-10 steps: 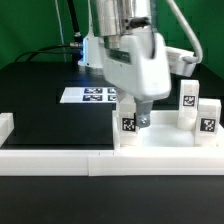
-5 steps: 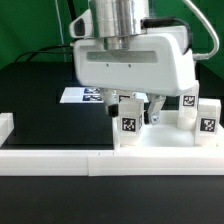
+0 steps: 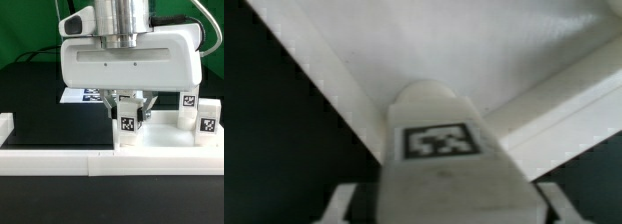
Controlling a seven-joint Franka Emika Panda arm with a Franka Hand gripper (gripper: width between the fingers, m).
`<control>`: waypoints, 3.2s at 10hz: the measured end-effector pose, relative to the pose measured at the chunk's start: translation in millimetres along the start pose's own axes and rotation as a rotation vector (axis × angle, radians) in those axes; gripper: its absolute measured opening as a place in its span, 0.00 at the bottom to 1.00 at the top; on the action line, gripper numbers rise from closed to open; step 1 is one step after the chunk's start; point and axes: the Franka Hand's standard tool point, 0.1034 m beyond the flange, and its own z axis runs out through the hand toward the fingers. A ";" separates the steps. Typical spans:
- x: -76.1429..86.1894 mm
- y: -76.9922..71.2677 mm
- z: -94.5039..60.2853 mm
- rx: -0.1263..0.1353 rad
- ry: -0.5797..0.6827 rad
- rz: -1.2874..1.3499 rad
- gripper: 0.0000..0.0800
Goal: Assemble square table
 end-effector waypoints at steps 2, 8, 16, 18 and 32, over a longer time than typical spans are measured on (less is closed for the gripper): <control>0.4 1.5 0.1 0.000 0.000 0.259 0.36; -3.0 0.8 1.9 0.051 -0.040 1.265 0.36; -3.7 -3.7 0.6 0.062 -0.029 0.787 0.80; -3.4 -3.0 0.7 0.062 -0.023 0.636 0.81; -1.0 1.5 -0.7 0.035 -0.049 0.444 0.36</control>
Offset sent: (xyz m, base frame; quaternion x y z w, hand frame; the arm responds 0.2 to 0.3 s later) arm 0.0046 -0.0145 -0.0051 -0.0283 -0.0018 0.3712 0.9281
